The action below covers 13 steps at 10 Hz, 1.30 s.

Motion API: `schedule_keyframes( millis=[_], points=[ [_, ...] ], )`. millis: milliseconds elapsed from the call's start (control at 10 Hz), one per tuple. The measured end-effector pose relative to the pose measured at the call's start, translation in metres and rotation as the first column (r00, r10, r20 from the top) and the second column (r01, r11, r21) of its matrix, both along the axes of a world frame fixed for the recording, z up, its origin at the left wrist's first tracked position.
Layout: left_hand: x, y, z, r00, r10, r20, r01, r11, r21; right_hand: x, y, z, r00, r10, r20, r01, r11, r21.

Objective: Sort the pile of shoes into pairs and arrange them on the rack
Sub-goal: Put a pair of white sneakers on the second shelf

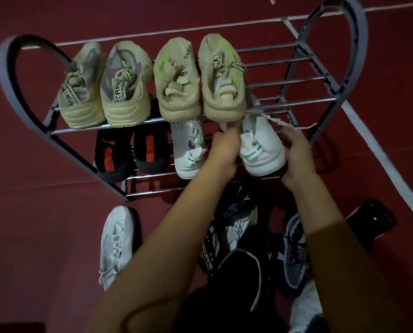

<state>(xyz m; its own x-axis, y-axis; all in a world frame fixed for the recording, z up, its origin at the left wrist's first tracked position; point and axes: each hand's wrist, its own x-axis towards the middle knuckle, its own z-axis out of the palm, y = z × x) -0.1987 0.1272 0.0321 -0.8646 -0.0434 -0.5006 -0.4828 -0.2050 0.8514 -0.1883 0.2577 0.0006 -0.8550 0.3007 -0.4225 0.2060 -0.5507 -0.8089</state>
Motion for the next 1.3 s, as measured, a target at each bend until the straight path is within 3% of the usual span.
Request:
schedule_keyframes(
  millis=[100, 200, 300, 400, 500, 600, 700, 800, 900, 1000, 1100, 1200, 1300],
  points=[
    [-0.011, -0.033, 0.012, 0.989, -0.111, -0.094, 0.083, 0.961, -0.262, -0.007, -0.003, -0.008, 0.976, 0.207, -0.07, -0.19, 0.962, 0.195],
    [0.005, -0.066, 0.005, 0.892, -0.294, -0.344, -0.101, 0.612, -0.784, 0.004, -0.027, -0.025, 0.872, 0.463, 0.156, -0.446, 0.621, 0.645],
    [0.022, -0.085, -0.017, 0.789, -0.614, -0.041, 0.028, 0.103, -0.994, 0.0, -0.035, -0.034, 0.849, 0.376, 0.371, -0.499, 0.343, 0.796],
    [0.046, -0.094, -0.051, 0.822, -0.55, 0.146, 0.146, -0.043, -0.988, -0.006, -0.03, -0.025, 0.738, 0.487, 0.467, -0.598, 0.151, 0.787],
    [0.053, -0.103, -0.075, 0.852, -0.449, -0.271, -0.162, 0.266, -0.95, 0.001, -0.034, -0.022, 0.794, 0.542, 0.275, -0.508, 0.345, 0.789],
    [0.041, -0.106, -0.071, 0.833, -0.433, -0.344, -0.224, 0.304, -0.926, 0.004, -0.057, -0.027, 0.871, 0.429, 0.24, -0.396, 0.323, 0.86],
    [0.03, -0.105, -0.066, 0.834, -0.43, -0.347, -0.253, 0.261, -0.932, 0.0, -0.07, -0.029, 0.905, 0.355, 0.235, -0.346, 0.291, 0.892],
    [0.026, -0.105, -0.071, 0.822, -0.443, -0.357, -0.261, 0.264, -0.928, -0.004, -0.073, -0.04, 0.921, 0.331, 0.205, -0.323, 0.355, 0.877],
    [0.025, -0.104, -0.076, 0.826, -0.462, -0.323, -0.235, 0.238, -0.942, -0.004, -0.072, -0.049, 0.881, 0.365, 0.301, -0.393, 0.21, 0.895],
    [0.036, -0.104, -0.081, 0.816, -0.423, -0.394, -0.228, 0.392, -0.891, 0.004, -0.074, -0.055, 0.843, 0.367, 0.393, -0.468, 0.143, 0.872],
    [0.072, -0.104, -0.098, 0.8, -0.218, -0.559, -0.349, 0.589, -0.729, 0.026, -0.088, -0.064, 0.957, 0.245, 0.153, -0.229, 0.326, 0.917],
    [0.116, -0.1, -0.134, 0.895, -0.015, -0.446, -0.35, 0.595, -0.723, 0.054, -0.095, -0.078, 0.996, 0.084, -0.002, -0.038, 0.464, 0.885],
    [0.157, -0.097, -0.167, 0.998, 0.001, -0.058, -0.042, 0.709, -0.704, 0.08, -0.076, -0.095, 0.992, 0.074, 0.107, -0.127, 0.389, 0.912]
  ],
)
